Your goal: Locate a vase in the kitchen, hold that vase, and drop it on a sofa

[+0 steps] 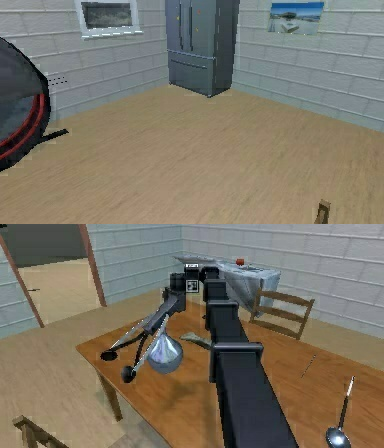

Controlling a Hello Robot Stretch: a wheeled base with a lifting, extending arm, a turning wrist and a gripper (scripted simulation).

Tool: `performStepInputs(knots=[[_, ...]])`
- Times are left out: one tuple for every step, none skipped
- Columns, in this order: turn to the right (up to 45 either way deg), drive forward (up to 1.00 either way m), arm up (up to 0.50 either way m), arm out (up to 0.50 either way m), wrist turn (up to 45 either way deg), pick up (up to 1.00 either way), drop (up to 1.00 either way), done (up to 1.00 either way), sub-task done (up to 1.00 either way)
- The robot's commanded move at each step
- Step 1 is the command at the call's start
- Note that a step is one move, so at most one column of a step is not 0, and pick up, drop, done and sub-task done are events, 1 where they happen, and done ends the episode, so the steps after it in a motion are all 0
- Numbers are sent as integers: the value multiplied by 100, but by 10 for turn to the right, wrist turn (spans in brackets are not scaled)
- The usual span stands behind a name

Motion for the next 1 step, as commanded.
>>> performStepInputs(knots=[[0, 0, 0, 0, 450, 0, 0, 0, 0]])
